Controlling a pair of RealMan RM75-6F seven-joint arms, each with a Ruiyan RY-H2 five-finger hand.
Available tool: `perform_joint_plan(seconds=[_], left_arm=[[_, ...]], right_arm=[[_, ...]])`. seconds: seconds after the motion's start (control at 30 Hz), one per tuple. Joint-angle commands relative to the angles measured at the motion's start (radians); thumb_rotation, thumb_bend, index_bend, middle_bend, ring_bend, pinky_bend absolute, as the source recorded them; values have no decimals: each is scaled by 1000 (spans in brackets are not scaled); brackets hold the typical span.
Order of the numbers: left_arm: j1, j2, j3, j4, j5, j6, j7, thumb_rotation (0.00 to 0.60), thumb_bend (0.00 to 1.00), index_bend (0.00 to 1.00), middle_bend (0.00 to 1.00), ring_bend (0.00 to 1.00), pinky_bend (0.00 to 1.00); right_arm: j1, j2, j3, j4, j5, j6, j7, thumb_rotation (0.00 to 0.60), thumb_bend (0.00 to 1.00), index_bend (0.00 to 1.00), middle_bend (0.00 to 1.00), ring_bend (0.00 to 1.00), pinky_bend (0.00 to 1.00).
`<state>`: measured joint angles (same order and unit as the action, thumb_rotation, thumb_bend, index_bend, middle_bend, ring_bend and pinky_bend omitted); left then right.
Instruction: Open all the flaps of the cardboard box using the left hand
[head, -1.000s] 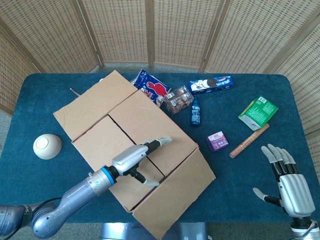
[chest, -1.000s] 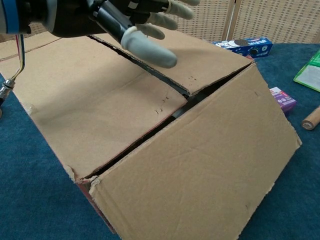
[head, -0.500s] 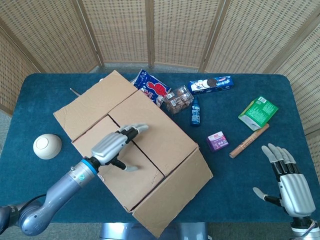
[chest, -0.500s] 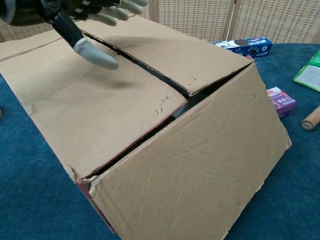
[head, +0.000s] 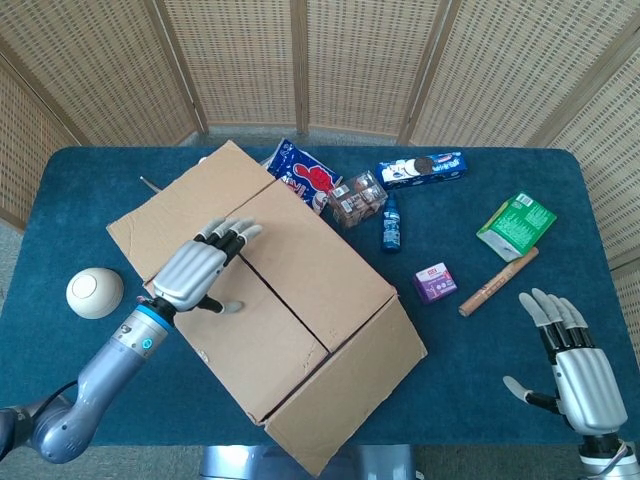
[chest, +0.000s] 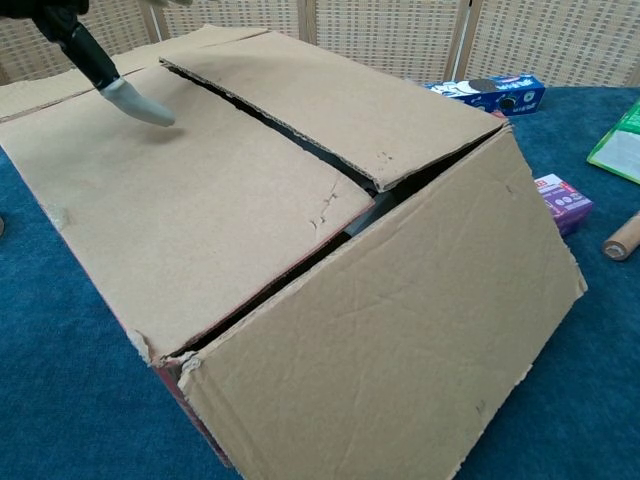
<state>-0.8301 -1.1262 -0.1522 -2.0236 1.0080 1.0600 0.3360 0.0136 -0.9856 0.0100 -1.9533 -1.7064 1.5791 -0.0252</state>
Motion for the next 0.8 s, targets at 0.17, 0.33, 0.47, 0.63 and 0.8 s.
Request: perform_joint_plan(seconds=[0.17,0.33,0.47,0.63,0.8], left_arm=[[-16,-67,-12,65,-32,30,66,600,96,0,0,0,3],[-23,-116,-28,126,-20,50,75,600,95,0,0,0,3],[-37,-159,-43,175,-18,45,74,600,95,0,0,0,3],[-64,-213,-60,229,-27,31,95,600,94,0,0,0,3],[-89,-270,-74,295,-45,20,115,600,94,0,0,0,4]], right_arm=[[1,5,-1,-1,1,-3,7,600,0,0,0,0,0],[3,7,1,-1,6,-5,12,600,0,0,0,0,0],[4,7,3,-1,13,-7,13,600,0,0,0,0,0],[6,10,6,-1,29,-13,18,600,0,0,0,0,0],[6,14,8,-3,37,-12,26,600,0,0,0,0,0]])
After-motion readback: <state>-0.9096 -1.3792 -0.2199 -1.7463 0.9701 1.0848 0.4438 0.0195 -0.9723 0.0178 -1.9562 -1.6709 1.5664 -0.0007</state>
